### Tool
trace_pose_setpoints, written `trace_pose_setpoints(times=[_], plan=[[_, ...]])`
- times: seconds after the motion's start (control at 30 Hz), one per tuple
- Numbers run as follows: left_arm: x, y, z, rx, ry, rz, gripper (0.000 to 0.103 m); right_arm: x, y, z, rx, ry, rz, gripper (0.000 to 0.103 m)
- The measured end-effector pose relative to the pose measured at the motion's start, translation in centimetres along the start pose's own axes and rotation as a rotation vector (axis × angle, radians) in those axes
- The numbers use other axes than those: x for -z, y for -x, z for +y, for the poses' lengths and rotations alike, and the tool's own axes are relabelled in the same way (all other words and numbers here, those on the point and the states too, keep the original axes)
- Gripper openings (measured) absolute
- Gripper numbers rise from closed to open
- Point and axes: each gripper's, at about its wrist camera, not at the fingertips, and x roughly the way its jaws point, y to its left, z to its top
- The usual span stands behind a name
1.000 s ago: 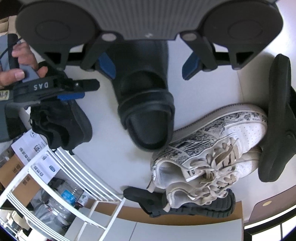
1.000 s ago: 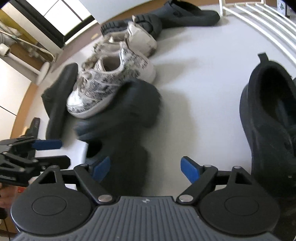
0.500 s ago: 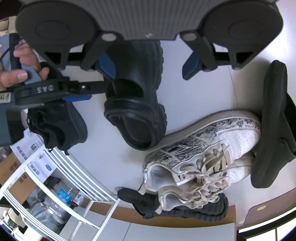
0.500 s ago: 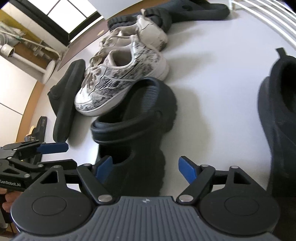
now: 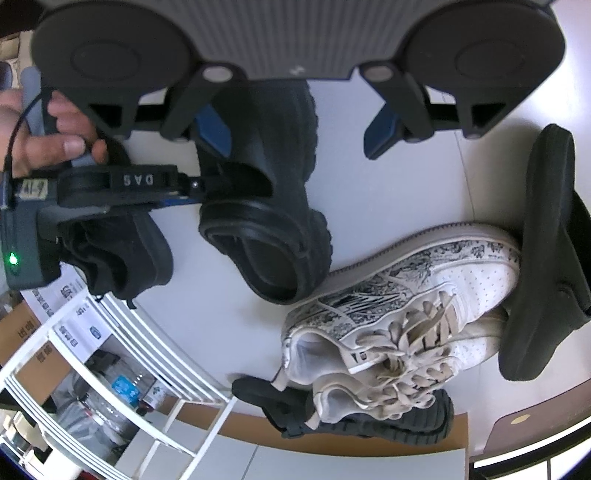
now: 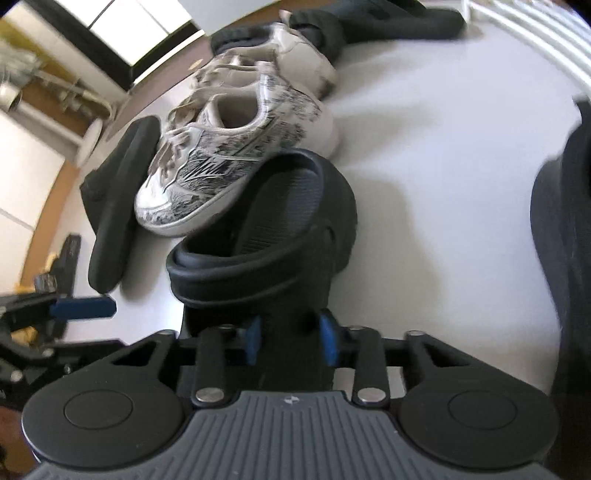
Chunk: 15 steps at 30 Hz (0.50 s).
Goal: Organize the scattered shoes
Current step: 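Carry the black clog with the right tool beside the black sneakers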
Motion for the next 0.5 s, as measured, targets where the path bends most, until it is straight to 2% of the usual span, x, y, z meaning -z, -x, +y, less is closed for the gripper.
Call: trace_pose_setpoints(times=[0.17,0.37,0.5], plan=[[0.0,-0.1,-0.1,0.0,-0.002,0.003,0.081,-0.1,0.5,0.1,0.022,0.043,0.002,0.025],[-0.2,-0.4,-0.4,0.004,-0.006,0.01,0.081,-0.1,2.0,-1.2,0.109,0.043,-0.01,0.011],[-0.3,-0.6,-0.7,0.007,-0.011,0.013,0.081,-0.1,2.7,-2.7,0.116,0.017,-0.022,0.01]])
